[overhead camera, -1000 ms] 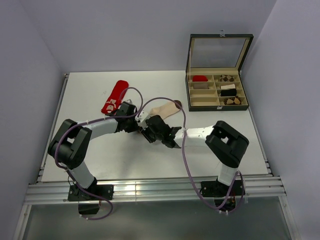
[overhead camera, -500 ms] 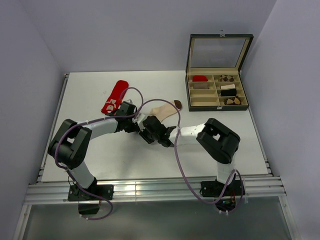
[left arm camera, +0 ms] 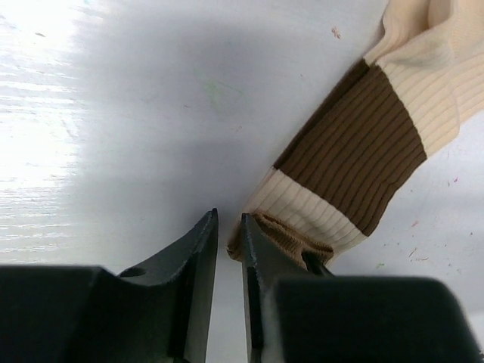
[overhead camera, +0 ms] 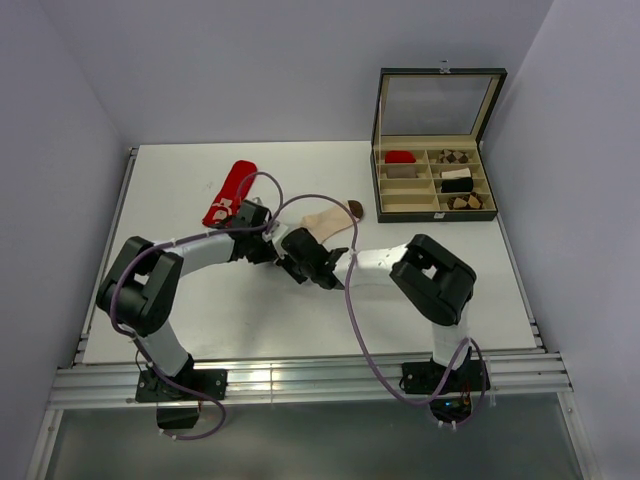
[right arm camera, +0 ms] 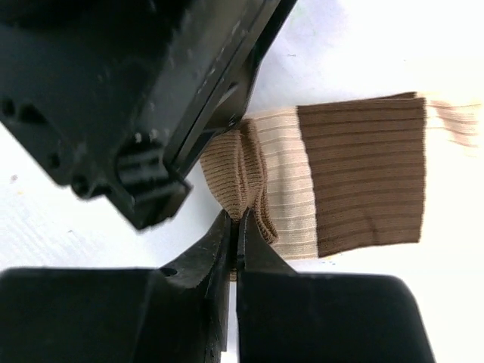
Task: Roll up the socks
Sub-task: Roll the sock at the center of the board.
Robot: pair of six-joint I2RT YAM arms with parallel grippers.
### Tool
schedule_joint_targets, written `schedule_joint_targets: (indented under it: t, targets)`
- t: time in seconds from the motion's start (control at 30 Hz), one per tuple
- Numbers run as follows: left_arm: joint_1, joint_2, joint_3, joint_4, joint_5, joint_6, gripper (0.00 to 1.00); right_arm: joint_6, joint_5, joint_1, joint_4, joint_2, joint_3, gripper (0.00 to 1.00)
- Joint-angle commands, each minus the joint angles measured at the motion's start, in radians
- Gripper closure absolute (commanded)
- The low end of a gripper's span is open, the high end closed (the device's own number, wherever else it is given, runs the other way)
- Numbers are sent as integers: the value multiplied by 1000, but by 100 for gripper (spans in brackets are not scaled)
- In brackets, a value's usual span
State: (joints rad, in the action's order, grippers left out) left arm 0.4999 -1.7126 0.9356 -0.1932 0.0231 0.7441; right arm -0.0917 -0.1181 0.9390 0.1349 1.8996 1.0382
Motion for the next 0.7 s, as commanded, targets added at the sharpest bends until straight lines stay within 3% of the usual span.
schedule_joint_targets:
  t: [0.0, 0.07, 0.2, 0.4, 0.57, 0.67]
  targets:
    - [-15, 57, -15, 11, -2, 11, 74, 62, 112, -19, -168, 38, 19, 100]
    - [-27, 82, -30, 23, 14, 34, 71, 87, 182, -40, -213, 30, 54, 100]
    - [-35, 163, -60, 32, 69, 83, 54, 216, 369, -97, -261, 39, 105, 100]
    - [-37, 280, -173, 90, 84, 214, 41, 392, 622, -167, -275, 124, 174, 100]
    - [-31, 288, -230, 143, 23, 288, 40, 544, 788, -226, -178, 191, 145, 100]
    - [-23, 265, -242, 152, 11, 314, 40, 601, 807, -255, -156, 217, 131, 100]
